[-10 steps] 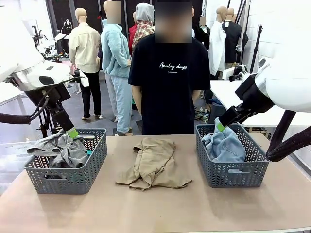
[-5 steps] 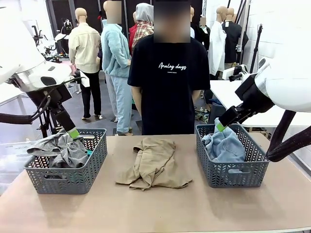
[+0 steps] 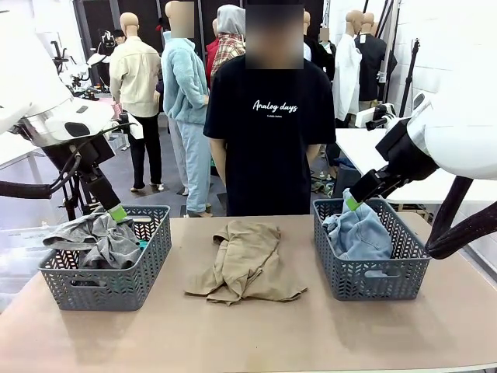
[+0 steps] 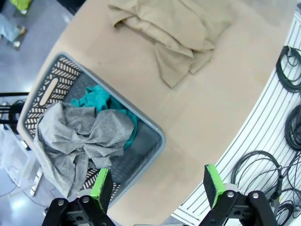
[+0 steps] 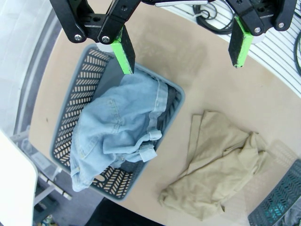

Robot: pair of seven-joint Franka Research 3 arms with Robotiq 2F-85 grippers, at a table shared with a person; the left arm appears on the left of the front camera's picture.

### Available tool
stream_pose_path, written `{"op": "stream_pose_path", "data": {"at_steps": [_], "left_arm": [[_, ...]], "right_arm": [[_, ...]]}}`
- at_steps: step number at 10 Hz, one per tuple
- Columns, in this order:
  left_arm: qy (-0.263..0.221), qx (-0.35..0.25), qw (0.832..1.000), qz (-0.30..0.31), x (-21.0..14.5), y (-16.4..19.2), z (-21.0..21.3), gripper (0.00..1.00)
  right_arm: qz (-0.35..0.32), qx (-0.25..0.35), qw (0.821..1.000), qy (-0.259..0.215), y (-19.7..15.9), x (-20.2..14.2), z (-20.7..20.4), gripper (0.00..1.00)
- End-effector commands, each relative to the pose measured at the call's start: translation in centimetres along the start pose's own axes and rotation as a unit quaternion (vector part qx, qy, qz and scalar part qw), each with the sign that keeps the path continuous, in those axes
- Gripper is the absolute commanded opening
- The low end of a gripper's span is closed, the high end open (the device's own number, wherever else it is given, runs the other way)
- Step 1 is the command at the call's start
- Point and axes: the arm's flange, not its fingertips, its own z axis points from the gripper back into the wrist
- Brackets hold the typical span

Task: Sort the tops and bottoms.
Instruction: Lift clothes from the center of the table with your right hand.

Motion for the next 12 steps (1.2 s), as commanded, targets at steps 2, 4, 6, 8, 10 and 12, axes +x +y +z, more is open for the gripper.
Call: {"op": "stream_pose_path", "data": {"at_steps": [2, 4, 6, 8, 10, 12], "left_arm": [[0.001, -0.001, 1.000, -0.009, -0.2, 0.0, 0.2, 1.00], [0.001, -0.001, 1.000, -0.009, -0.2, 0.0, 0.2, 1.00], [0.001, -0.001, 1.000, -0.009, -0.2, 0.0, 0.2, 1.00], [0.001, -0.001, 1.000, -0.009, -0.2, 0.0, 0.2, 1.00], [0.001, -0.001, 1.000, -0.009, -0.2, 0.0, 0.2, 1.00], [0.001, -0.001, 1.000, -0.009, -0.2, 0.0, 0.2, 1.00]], "right_arm": [[0.005, -0.002, 1.000, 0.005, -0.1, -0.2, -0.1, 1.00], [0.000, 0.000, 1.000, 0.000, 0.0, 0.0, 0.0, 1.00], [-0.004, 0.011, 1.000, 0.008, -0.3, -0.3, -0.2, 1.00], [-0.002, 0.014, 1.000, 0.006, -0.3, -0.3, -0.1, 1.00], [0.021, 0.023, 1.000, 0.002, 0.1, 1.2, -0.9, 1.00], [0.054, 0.061, 0.997, 0.012, 0.7, 5.9, -3.8, 1.00]]}}
